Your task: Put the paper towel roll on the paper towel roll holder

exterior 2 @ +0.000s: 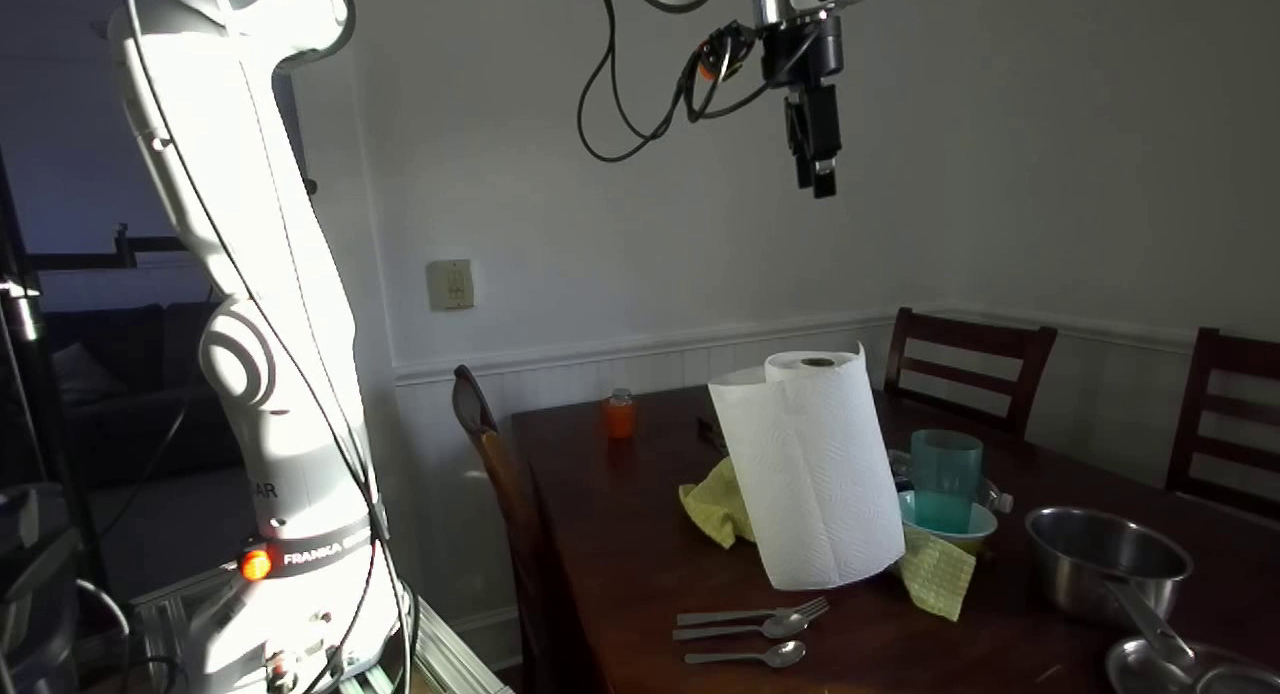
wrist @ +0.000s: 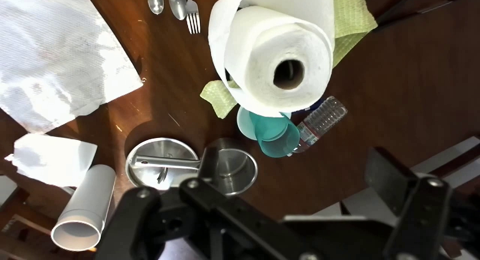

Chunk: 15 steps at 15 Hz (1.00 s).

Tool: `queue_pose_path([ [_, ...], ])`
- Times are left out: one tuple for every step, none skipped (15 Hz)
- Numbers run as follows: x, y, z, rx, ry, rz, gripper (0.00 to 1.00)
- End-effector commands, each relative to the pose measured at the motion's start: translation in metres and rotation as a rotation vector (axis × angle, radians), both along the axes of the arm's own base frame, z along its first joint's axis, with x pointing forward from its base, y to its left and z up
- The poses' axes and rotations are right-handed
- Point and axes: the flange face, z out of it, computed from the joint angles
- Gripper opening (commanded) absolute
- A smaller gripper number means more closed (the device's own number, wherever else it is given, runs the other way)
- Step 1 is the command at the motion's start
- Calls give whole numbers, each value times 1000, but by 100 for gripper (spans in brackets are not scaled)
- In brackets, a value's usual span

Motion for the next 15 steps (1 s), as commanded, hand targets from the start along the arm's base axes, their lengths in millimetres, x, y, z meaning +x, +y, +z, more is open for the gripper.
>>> queue_pose_path([
  [-29,13,30,-4,-30,1,100],
  [-35,16,36,-7,-40,2,100],
  [-42,19,41,-8,-48,2,100],
  [-48,22,46,-10,-52,2,100],
  [-53,24,49,-10,-58,4,100],
  [-58,27,53,-14,-60,2,100],
  [-42,17,51,-9,-64,8,100],
  [-46,19,55,-10,-68,9,100],
  [-49,21,57,-9,-72,10,100],
  [-51,22,57,-9,-73,11,100],
  [-52,22,55,-7,-71,12,100],
  [-52,22,55,-6,-70,12,100],
  [-52,23,54,-6,-69,13,100],
  [-51,23,54,-6,-69,13,100],
  [-51,23,54,-7,-69,13,100],
])
